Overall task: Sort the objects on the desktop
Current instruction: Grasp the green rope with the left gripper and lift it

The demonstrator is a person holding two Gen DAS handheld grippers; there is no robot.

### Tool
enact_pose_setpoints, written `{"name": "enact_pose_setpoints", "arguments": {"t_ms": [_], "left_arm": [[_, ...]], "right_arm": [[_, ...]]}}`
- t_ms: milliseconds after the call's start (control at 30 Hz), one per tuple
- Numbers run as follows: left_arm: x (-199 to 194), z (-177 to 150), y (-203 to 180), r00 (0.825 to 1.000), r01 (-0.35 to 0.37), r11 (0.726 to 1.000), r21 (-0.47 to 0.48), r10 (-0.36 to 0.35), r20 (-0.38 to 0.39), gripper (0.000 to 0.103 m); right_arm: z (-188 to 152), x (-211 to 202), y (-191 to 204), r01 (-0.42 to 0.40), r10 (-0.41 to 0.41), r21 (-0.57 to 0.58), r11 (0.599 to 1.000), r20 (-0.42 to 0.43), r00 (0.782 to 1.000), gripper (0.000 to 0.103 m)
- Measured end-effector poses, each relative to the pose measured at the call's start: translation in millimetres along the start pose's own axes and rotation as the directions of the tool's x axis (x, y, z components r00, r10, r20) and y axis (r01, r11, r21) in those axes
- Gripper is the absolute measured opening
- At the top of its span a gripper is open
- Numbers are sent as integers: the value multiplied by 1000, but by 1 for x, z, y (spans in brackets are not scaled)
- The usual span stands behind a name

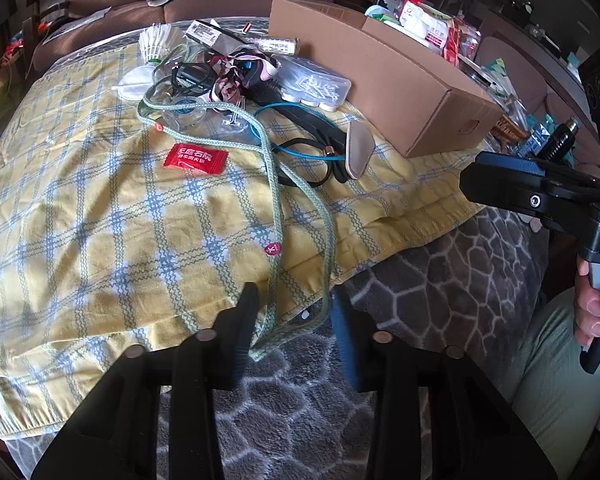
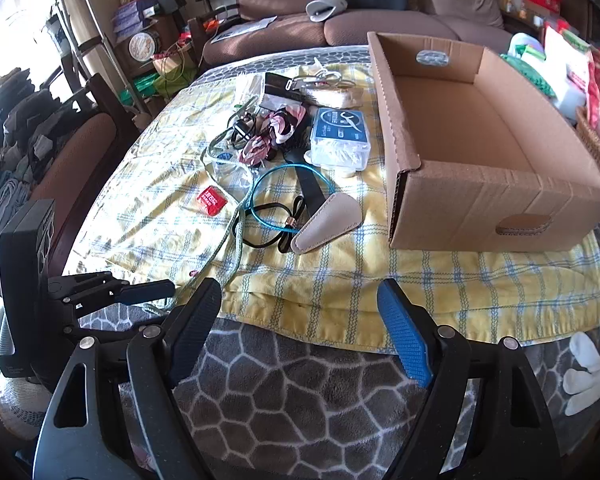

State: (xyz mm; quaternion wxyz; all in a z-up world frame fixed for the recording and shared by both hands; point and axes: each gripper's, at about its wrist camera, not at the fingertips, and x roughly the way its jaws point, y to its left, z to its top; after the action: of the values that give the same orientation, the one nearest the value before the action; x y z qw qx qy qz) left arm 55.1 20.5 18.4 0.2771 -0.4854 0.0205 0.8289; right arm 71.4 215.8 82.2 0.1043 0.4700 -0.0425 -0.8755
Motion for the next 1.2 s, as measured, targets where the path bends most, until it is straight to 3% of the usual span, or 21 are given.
{"name": "enact_pose_setpoints", "arguments": {"t_ms": [33, 200, 333, 500, 567, 633, 700, 800, 867, 933, 1067, 1200], "left_arm": [[-4, 0, 0, 1000, 24, 1000, -7, -24, 18, 6], [-29, 8, -5, 996, 50, 998, 27, -52, 79, 7], [-69, 27, 5, 982, 104, 994, -9, -102, 161, 7], [-124, 58, 11, 966, 92, 996, 14, -92, 243, 10], [-131, 62, 14, 967, 69, 997, 21, -72, 244, 18], [-127, 59, 19, 970, 39, 999, 28, -44, 237, 24], [-115, 50, 28, 977, 24, 1000, 13, -26, 210, 25], [-96, 39, 45, 984, 30, 999, -36, -23, 178, 32], [-87, 35, 54, 985, 42, 997, -60, -31, 172, 53], [-80, 36, 61, 984, 61, 995, -78, -47, 171, 64], [-68, 41, 71, 985, 69, 994, -84, -54, 166, 72], [-58, 45, 77, 985, 78, 994, -76, -65, 162, 73]], "right_arm": [[-1, 1, 0, -3, 3, 2, 1000, -4, 1000, 78], [-4, 5, -1, -34, 34, 28, 999, -17, 999, 78], [-3, 9, -1, -96, 98, 71, 993, -21, 995, 78], [-2, 15, 22, -42, 41, -45, 998, -25, 999, 77], [-2, 20, 27, -65, 63, -43, 997, -40, 997, 74], [0, 24, 28, -102, 101, -19, 995, -42, 994, 65], [4, 29, 30, -119, 119, -7, 993, -42, 992, 61], [14, 37, 34, -105, 104, -26, 994, -46, 994, 60], [24, 44, 36, -90, 88, -43, 995, -45, 995, 60], [36, 52, 40, -78, 76, -59, 995, -42, 996, 60], [59, 79, 50, -39, 33, -112, 993, -55, 998, 60], [72, 112, 66, 12, -29, -189, 982, -86, 996, 60]]}}
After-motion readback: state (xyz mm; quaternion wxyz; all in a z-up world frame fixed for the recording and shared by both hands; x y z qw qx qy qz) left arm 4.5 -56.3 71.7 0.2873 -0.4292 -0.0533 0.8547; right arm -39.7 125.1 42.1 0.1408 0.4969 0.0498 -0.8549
